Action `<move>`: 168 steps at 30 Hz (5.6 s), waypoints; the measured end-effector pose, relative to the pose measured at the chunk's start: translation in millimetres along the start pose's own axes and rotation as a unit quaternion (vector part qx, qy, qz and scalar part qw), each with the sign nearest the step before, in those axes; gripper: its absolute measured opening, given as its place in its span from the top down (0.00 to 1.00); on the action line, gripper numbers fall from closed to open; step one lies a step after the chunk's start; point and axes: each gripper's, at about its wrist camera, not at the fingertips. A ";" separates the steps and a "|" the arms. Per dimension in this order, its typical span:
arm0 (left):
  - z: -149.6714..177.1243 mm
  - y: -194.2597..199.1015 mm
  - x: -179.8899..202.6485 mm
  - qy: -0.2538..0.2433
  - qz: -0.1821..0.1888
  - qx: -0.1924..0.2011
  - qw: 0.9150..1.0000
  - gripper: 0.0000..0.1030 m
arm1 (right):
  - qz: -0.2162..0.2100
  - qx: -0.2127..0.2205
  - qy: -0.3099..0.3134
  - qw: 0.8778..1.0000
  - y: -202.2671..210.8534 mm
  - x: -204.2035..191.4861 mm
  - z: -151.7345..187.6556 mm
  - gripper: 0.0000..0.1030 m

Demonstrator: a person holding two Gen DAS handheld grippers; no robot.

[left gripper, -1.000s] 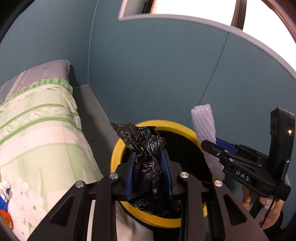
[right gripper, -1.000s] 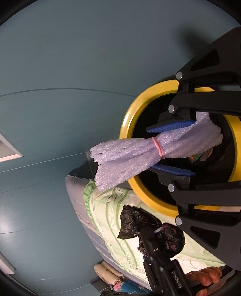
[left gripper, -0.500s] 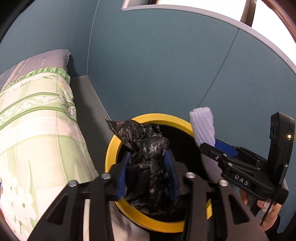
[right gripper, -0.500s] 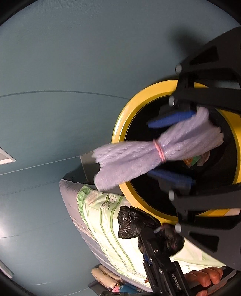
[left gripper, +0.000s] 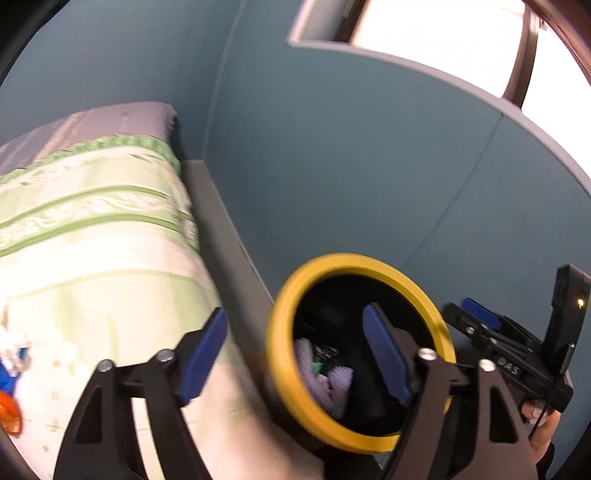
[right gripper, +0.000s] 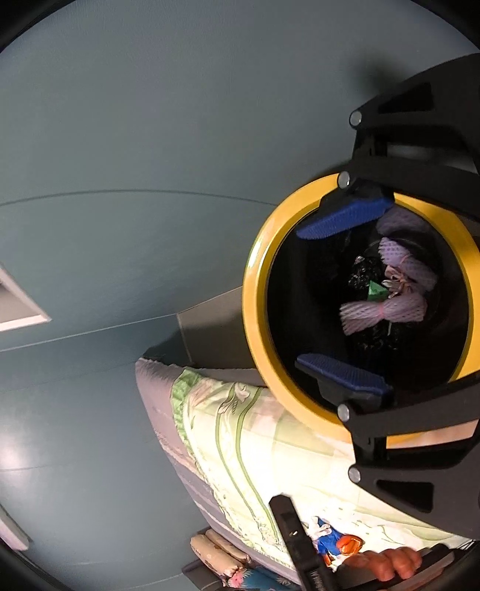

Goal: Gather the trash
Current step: 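Move both open tools back to the remaining pile on the bed, then grasp the orange peel with the left tool while the right tool grasps a white tissue, then lift and carry the orange peel and white tissue over the yellow-rimmed bin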

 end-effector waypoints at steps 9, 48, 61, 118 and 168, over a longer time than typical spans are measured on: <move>12.2 75.3 -70.8 0.041 -0.089 0.052 0.994 0.08 | -0.084 0.041 0.058 0.994 32.0 -64.8 4.7 0.10; 224.6 200.4 -298.0 0.200 -0.246 -0.039 0.947 0.08 | -0.234 -0.175 0.323 0.900 -115.3 -431.8 126.2 0.08; 226.7 178.0 -317.3 0.206 -0.230 -0.050 0.950 0.08 | -0.184 -0.239 0.344 0.889 -177.9 -469.9 141.6 0.08; 250.7 233.8 -305.0 0.226 -0.234 -0.050 0.944 0.63 | -0.245 -0.267 0.295 0.884 -115.5 -433.1 128.2 0.87; 219.3 360.9 -193.6 0.174 -0.296 -0.012 0.939 0.62 | -0.337 -0.152 0.230 0.900 33.8 -314.9 45.9 0.87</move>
Point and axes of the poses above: each gripper's, at about its wrist camera, not at the fingertips, and y roughly against the way its jaws point, x to its right, z to its underside, and after that the axes turned 11 degrees about -y, right-handed
